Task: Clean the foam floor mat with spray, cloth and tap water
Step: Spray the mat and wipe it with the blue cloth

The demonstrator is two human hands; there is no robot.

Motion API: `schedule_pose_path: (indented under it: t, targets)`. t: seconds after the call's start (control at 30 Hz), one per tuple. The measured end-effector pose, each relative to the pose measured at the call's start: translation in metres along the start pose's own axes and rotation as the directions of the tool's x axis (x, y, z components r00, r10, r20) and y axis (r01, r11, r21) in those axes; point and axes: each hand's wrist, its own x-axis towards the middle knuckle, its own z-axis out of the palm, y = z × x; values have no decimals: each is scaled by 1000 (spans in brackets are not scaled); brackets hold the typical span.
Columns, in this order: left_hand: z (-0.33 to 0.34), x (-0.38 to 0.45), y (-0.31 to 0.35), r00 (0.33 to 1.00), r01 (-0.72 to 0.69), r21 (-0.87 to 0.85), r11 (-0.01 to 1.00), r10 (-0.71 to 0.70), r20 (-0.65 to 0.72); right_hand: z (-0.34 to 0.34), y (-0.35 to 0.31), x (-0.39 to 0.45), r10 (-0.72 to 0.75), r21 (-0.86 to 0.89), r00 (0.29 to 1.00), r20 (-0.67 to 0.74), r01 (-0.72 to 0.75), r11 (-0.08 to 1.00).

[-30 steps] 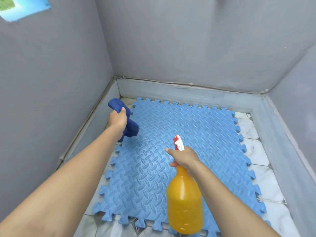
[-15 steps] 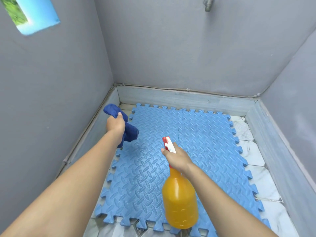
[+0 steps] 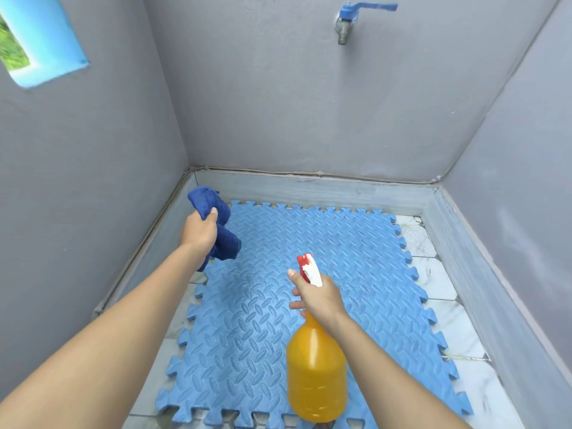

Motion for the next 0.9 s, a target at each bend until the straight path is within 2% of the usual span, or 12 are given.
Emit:
schedule_pose_path:
  t: [0.13,0.23,0.33,0.47,0.57,0.67,0.8,0.9]
  targets:
    - [7,-8,3,999,43,-36,998,-42,8,-17,3,9,55,-70,991,-122,-64,996]
    - [16,-13,2,996,86,-79,993,-85,23,-30,6,12,78,-122,994,-79,-88,989]
    - [29,-13,-3,994,112,-102,988,-110,26,-37,9,13,141,1,988,-59,-141,990]
    - [38,-14,-4,993,119,-79,990,-119,8,-44,18,17,200,179,950,-240,-159,971]
    - [40,-10,-5,996,90,-72,993,-89,15,-57,27,23,224,339,928,-298,-116,933]
    - [44,-4,-5,998,64,-95,993,-62,23,-66,30,29,235,355,913,-333,-109,928]
    - [48,-5,-5,999,33,-45,998,-31,37,-75,28,35,255,335,887,-386,-123,934]
    - [48,-6,-6,999,4,-9,1000,-3,48,-81,25,39,201,269,900,-388,-98,958]
